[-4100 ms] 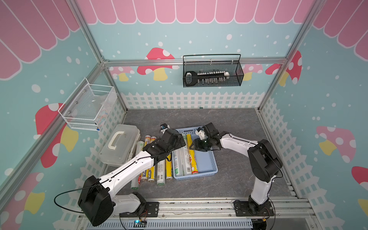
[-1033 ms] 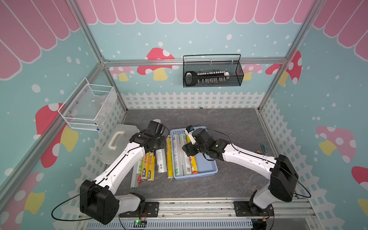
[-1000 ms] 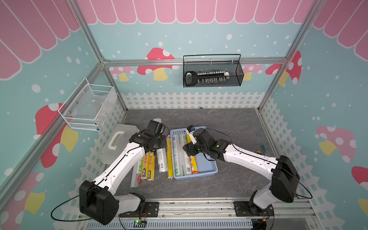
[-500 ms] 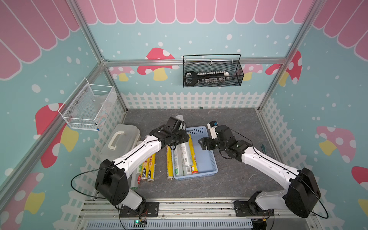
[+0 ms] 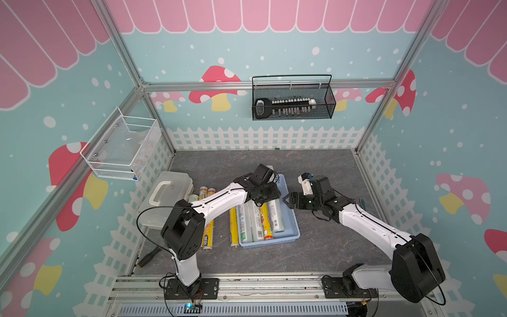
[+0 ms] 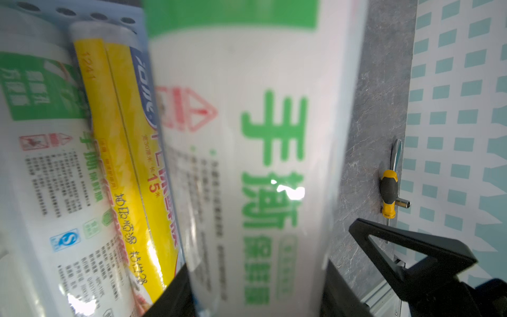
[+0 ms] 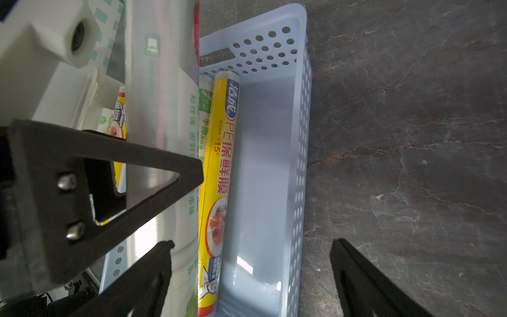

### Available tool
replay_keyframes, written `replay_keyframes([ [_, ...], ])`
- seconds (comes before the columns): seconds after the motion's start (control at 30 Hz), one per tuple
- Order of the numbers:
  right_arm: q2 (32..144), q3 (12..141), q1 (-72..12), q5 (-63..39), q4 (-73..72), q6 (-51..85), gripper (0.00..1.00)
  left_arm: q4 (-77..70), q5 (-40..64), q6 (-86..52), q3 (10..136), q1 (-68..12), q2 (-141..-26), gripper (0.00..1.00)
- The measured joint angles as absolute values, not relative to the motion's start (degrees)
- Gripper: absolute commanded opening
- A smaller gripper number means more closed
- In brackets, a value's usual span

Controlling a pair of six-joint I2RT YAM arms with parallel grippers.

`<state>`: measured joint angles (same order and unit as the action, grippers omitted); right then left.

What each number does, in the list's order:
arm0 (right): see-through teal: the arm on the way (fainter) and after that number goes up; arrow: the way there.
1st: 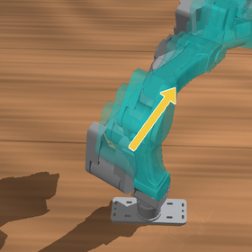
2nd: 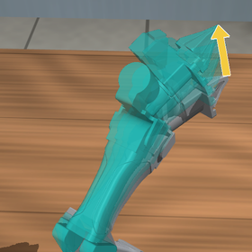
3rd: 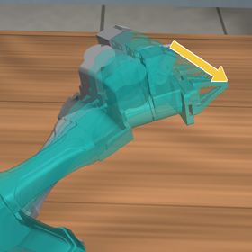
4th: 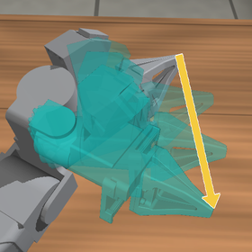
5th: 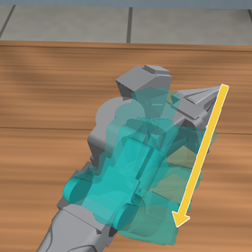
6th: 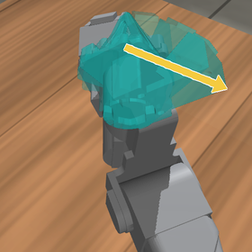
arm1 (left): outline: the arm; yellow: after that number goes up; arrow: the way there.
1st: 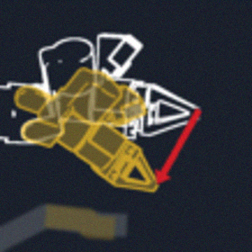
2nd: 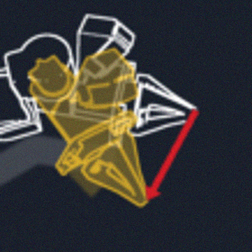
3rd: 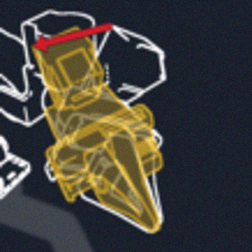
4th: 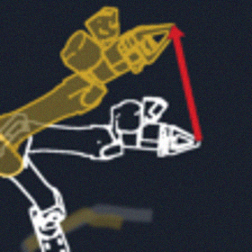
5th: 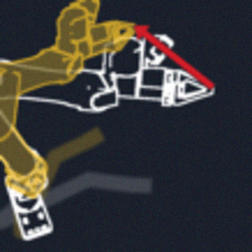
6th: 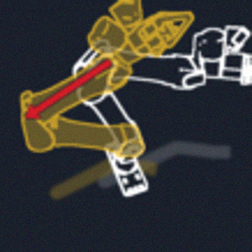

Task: Put the plastic wrap into the basket
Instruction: Place the plastic wrap in the basket.

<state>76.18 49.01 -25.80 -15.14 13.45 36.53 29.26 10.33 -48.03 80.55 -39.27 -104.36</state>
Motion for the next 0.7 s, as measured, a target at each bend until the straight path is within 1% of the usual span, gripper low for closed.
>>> replay_keyframes([
  [0.5, 76.12, 47.94, -24.32, -14.83, 14.63, 38.22, 0.92, 28.82, 13.5, -49.84, 84.25, -41.17, -113.38, 0.23],
  [0.7, 75.92, 47.33, -24.25, -10.17, 16.6, 39.77, 0.92, 28.56, 14.39, -50.81, 85.65, -41.19, -115.68, 0.31],
])
